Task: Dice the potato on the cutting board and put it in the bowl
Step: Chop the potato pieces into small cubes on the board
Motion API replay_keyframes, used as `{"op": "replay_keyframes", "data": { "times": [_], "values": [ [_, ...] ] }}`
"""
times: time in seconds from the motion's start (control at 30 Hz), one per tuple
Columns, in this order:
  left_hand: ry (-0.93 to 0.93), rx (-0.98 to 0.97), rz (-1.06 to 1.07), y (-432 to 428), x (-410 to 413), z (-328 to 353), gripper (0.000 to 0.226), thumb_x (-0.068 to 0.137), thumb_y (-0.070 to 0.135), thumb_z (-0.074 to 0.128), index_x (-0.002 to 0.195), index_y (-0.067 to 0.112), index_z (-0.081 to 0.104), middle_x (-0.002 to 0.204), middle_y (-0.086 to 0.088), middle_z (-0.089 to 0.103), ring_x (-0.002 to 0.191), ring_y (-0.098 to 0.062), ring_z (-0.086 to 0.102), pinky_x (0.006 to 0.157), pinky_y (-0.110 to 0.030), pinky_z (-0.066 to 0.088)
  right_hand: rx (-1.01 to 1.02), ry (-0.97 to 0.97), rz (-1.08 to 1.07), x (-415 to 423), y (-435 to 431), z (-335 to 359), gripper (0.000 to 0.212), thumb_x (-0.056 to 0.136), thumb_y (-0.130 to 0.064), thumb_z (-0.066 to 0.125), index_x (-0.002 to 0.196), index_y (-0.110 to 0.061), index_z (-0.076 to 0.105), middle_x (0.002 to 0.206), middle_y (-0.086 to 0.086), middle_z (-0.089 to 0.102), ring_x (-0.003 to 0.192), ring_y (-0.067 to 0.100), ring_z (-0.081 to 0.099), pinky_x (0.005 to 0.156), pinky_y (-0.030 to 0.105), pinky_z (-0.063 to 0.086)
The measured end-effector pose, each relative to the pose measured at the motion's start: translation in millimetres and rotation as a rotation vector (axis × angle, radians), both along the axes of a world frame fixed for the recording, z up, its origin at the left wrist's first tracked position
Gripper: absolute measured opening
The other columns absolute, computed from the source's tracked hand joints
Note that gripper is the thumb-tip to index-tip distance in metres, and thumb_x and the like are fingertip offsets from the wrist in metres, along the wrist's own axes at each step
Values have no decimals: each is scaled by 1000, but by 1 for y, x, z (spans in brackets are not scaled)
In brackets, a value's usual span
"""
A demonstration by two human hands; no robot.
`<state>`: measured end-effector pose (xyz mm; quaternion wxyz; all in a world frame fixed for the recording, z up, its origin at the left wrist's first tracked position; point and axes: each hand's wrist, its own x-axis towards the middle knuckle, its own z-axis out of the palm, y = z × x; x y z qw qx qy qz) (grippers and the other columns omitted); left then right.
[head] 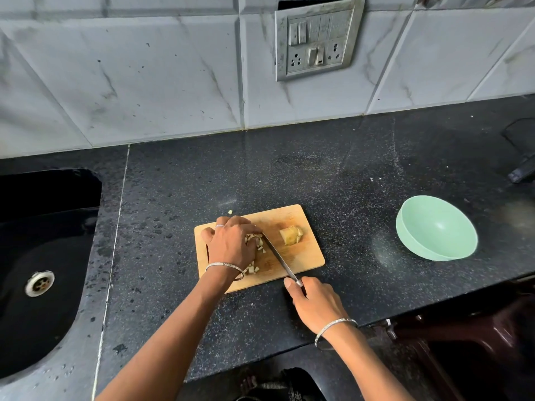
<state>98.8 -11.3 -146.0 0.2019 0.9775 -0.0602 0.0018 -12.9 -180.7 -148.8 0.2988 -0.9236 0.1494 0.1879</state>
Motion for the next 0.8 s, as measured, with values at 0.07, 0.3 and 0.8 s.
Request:
{"op": "replay_keyframes", "data": {
  "times": [0.07, 0.3, 0.8],
  "values": [
    [2, 12, -6, 0, 3, 2, 23, 82, 31, 64, 100, 40, 72, 119, 16, 61, 115, -17, 41, 87, -42, 29, 0, 2, -1, -1, -1, 0, 47, 94, -64, 34, 88, -23, 56, 98, 7, 66, 96, 34, 59, 79, 40, 44],
    [-32, 48, -2, 7, 1, 1, 15, 82, 37, 64, 91, 29, 72, 111, 14, 63, 111, -17, 43, 75, -34, 14, -10, -43, -50, -9, 0, -1, 50, 93, -65, 32, 87, -21, 56, 91, 3, 65, 91, 31, 59, 75, 39, 45],
    [-70, -123, 129, 9, -11, 1, 24, 83, 16, 58, 93, 34, 70, 114, 14, 61, 112, -17, 46, 84, -38, 25, -21, -78, -89, -9, 17, 6, 44, 98, -58, 33, 87, -19, 53, 98, 10, 65, 99, 35, 58, 74, 39, 39]
  ]
}}
